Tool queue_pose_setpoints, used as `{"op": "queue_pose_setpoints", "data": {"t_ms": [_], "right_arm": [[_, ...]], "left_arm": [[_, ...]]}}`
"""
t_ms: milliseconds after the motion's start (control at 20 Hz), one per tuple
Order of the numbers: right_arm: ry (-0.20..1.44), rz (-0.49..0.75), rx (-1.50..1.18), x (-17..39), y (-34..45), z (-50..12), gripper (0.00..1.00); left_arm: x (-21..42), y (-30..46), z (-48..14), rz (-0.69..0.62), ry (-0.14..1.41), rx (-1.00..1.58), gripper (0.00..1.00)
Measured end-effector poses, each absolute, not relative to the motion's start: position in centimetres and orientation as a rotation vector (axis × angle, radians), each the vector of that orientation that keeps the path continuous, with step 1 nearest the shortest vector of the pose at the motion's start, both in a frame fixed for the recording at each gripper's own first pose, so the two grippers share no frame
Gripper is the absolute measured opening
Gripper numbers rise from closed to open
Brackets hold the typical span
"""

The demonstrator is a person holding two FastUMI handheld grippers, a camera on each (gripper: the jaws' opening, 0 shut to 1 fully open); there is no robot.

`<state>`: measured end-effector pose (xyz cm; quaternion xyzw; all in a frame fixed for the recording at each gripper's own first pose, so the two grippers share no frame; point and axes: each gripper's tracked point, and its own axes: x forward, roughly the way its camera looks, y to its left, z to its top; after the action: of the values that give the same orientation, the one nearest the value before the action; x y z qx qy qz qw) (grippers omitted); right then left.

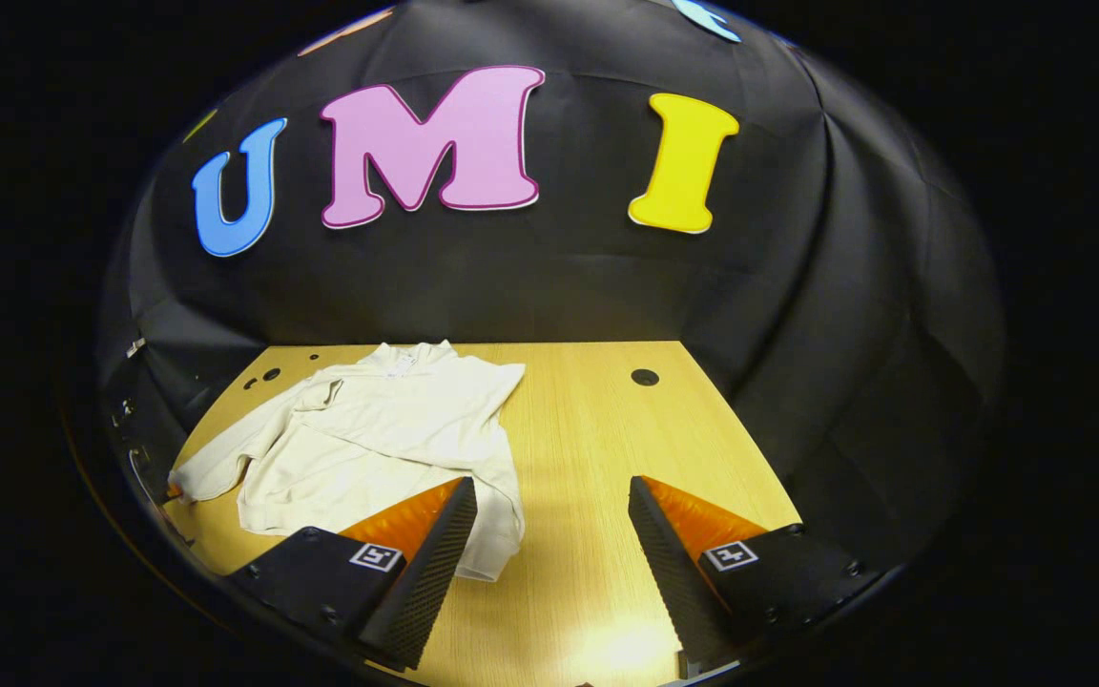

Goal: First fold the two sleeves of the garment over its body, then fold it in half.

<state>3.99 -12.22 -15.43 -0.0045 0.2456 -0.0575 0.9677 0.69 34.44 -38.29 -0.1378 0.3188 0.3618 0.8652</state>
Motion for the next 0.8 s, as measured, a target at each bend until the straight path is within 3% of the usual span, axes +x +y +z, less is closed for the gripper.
{"op": "queue_pose_setpoints", "data": {"t_ms": [300, 800], "right_arm": [[0.508, -0.111, 0.006, 3.9, -13.5, -16.9, 0.98], [0.512, -0.135, 0.052, 2.4, -15.4, -20.2, 0.98]], "left_arm": [[2.7, 33.4, -34.1, 0.755, 0.612, -0.278, 0.07], [17.6, 26.2, -21.0, 0.573, 0.400, -0.195, 0.06]]}}
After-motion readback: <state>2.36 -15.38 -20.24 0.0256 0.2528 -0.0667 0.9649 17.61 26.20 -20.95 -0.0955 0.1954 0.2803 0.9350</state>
